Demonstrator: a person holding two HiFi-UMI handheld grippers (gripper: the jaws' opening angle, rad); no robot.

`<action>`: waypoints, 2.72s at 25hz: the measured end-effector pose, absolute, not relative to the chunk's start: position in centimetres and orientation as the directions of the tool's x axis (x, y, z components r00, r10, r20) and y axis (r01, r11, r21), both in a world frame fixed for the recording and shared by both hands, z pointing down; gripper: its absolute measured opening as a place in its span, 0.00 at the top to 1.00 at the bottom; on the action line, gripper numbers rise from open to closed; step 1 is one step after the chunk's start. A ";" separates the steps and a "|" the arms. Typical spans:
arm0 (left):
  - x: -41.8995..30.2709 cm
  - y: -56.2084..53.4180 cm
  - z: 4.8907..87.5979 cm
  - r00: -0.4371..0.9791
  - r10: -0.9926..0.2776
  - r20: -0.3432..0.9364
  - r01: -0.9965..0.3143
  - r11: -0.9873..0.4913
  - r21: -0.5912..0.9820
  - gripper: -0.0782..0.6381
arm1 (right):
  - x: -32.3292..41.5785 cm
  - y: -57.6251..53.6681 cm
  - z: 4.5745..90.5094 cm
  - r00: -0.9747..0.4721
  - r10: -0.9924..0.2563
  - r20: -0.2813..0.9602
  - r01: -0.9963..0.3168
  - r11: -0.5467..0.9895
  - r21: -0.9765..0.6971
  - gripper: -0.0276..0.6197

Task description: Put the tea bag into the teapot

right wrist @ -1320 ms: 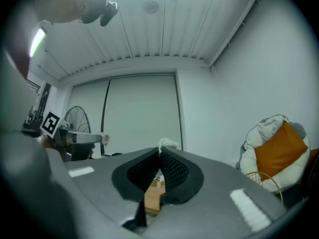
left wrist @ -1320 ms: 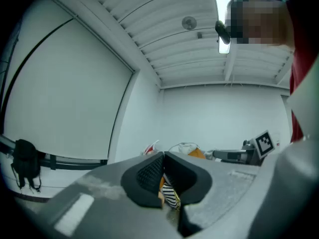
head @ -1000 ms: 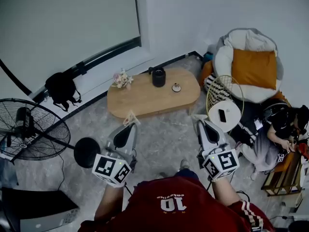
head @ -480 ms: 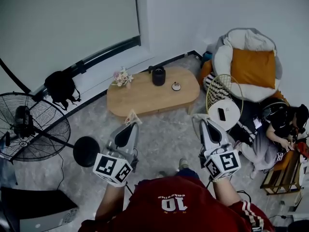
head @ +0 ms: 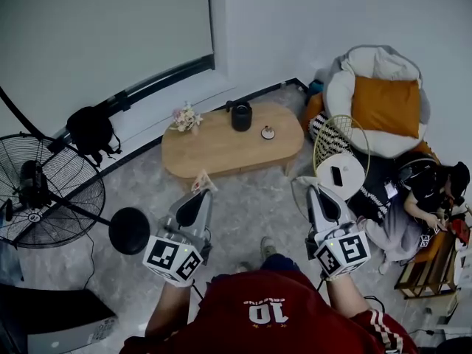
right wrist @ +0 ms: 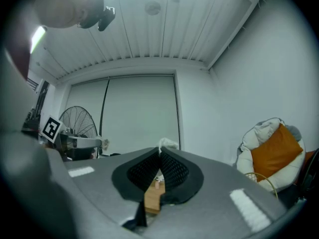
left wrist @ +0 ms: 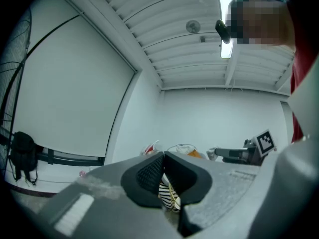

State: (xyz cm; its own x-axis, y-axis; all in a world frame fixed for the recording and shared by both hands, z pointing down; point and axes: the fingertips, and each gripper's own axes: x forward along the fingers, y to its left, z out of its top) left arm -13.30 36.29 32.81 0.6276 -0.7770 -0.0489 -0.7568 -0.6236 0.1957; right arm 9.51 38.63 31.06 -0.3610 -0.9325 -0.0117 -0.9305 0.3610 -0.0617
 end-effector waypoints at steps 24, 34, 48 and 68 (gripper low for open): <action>-8.1 23.7 32.4 0.603 -0.798 0.001 -0.784 -0.593 0.184 0.89 | 13.6 23.8 30.8 -0.435 -0.900 -0.037 -0.892 0.436 -0.121 0.95; -4.7 15.8 32.3 0.601 -0.799 0.024 -0.791 -0.589 0.166 0.89 | 16.6 15.2 31.5 -0.449 -0.892 -0.049 -0.877 0.451 -0.165 0.95; -1.8 11.2 32.0 0.565 -0.823 0.062 -0.820 -0.552 0.151 0.89 | 20.3 9.4 32.7 -0.483 -0.874 -0.055 -0.850 0.483 -0.209 0.95; -3.6 -3.2 34.2 0.613 -0.789 0.037 -0.778 -0.595 0.199 0.89 | 18.4 -2.7 33.6 -0.438 -0.899 -0.005 -0.886 0.433 -0.164 0.95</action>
